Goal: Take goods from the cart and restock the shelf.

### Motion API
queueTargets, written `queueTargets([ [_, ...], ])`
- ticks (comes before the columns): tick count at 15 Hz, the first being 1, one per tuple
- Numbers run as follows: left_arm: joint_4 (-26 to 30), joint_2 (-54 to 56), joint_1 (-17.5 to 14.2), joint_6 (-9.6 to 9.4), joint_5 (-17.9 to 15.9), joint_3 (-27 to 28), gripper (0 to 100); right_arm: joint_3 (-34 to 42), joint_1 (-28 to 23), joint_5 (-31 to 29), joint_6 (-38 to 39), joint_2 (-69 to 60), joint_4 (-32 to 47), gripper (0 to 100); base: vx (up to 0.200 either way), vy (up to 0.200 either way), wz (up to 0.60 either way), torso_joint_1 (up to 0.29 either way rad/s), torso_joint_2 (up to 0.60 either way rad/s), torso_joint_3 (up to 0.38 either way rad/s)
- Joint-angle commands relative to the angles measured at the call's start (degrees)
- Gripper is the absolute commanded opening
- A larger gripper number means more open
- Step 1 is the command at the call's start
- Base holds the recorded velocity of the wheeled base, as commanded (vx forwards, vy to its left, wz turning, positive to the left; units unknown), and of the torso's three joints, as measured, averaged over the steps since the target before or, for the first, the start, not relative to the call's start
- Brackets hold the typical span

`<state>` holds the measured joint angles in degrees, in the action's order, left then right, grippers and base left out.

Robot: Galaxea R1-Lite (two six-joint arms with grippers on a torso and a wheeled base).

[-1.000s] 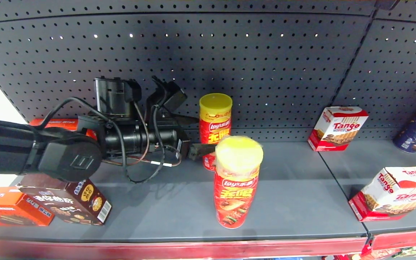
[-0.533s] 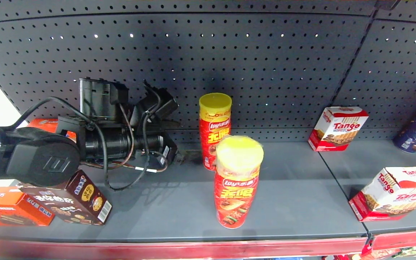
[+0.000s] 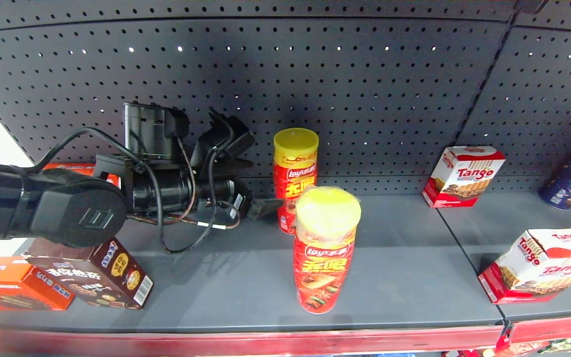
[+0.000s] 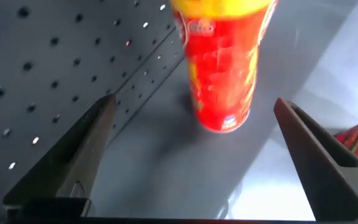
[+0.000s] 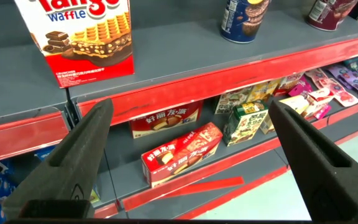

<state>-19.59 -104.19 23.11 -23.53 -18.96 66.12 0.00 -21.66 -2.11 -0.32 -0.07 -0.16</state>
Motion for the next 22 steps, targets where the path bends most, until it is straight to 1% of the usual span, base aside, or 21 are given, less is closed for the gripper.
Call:
queueTargets([
  [1, 0.0, -1.9, 0.2, 0.06, 0.2, 1.2, 100, 0.0, 0.0, 0.0, 0.0, 0.1, -0.1, 100, 0.0, 0.0, 0.0, 0.0, 0.0, 0.0],
  [3, 0.0, -2.6, 0.2, -0.03, 1.7, 1.8, 100, 0.0, 0.0, 0.0, 0.0, 0.1, -0.1, 100, 0.0, 0.0, 0.0, 0.0, 0.0, 0.0],
  [5, -0.2, -2.9, 0.2, -0.03, 2.2, 1.8, 100, 0.0, 0.0, 0.0, 0.0, 0.1, -0.1, 100, 0.0, 0.0, 0.0, 0.0, 0.0, 0.0],
  [6, -0.3, -3.6, 0.2, 0.06, 3.4, 2.3, 100, 0.0, 0.0, 0.0, 0.0, 0.1, 0.0, 100, 0.0, 0.0, 0.0, 0.0, 0.0, 0.0],
  [7, -0.3, -3.8, 0.2, 0.06, 3.7, 2.7, 100, 0.0, 0.0, 0.0, 0.0, 0.1, -0.1, 100, 0.0, 0.0, 0.0, 0.0, 0.0, 0.0],
  [11, -0.3, -4.4, 0.1, 0.24, 4.2, 3.5, 100, 0.0, 0.0, 0.0, 0.0, 0.1, -0.1, 100, 0.0, 0.0, 0.0, 0.0, 0.0, 0.0],
  [16, -1.9, -4.5, -0.1, 0.32, 4.3, 3.0, 100, 0.0, 0.0, 0.0, 0.0, 0.1, 0.0, 100, 0.0, 0.0, 0.0, 0.0, 0.0, 0.0],
  [19, -1.9, -4.1, 0.0, 0.15, 4.3, 1.7, 100, 0.0, 0.0, 0.0, 0.0, 0.1, -0.1, 100, 0.0, 0.0, 0.0, 0.0, 0.0, 0.0],
  [22, -1.9, -1.1, 0.0, -0.11, 4.3, 0.0, 100, 0.0, 0.0, 0.0, 0.0, 0.1, 0.0, 100, 0.0, 0.0, 0.0, 0.0, 0.0, 0.0],
])
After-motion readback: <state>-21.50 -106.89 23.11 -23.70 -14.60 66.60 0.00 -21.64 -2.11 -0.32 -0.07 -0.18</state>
